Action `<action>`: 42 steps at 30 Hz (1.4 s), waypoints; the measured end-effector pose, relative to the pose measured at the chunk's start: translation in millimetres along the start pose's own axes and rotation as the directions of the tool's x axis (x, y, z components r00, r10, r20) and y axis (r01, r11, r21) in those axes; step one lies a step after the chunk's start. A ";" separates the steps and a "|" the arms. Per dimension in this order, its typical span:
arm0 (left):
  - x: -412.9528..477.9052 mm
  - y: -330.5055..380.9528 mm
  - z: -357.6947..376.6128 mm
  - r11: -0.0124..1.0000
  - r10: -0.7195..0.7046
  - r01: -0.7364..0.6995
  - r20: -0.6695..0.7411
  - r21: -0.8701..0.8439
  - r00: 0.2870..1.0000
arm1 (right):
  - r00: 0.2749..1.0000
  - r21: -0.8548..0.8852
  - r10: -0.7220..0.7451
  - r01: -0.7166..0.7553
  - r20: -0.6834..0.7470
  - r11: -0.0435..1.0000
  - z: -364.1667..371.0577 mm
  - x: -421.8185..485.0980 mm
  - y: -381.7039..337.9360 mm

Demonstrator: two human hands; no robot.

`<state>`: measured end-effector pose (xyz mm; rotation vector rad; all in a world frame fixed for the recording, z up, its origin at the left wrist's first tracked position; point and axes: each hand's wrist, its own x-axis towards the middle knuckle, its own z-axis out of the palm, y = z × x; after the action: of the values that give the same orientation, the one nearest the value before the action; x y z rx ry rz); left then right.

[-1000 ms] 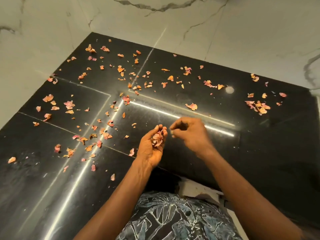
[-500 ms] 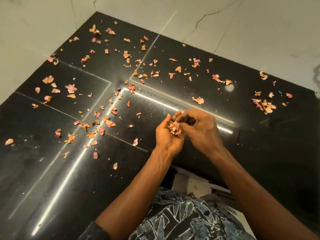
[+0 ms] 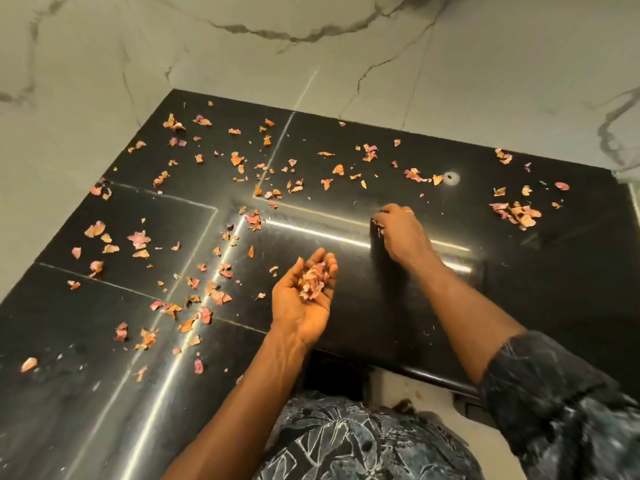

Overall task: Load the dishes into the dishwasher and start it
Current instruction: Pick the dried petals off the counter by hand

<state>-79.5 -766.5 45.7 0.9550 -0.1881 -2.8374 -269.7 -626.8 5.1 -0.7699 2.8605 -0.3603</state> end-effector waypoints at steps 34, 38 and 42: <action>16.3 -194.5 75.7 0.976 -0.186 0.193 -0.072 0.101 0.980 | 0.950 0.611 0.218 -0.038 -0.222 0.790 -133.2 -162.4 105.9; 21.3 -194.3 79.7 0.971 -0.184 0.199 -0.117 0.132 0.976 | 0.911 0.559 0.392 -0.260 -0.129 0.787 -117.6 -130.6 170.3; 36.7 -194.6 87.8 0.967 -0.182 0.202 -0.140 0.152 0.973 | 0.892 0.312 0.434 -0.381 -0.122 0.870 -98.6 -87.0 219.4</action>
<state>-180.1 -575.3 61.7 1.2450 -0.3389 -2.9602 -319.9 -379.7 48.0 -0.0691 2.9426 -0.7890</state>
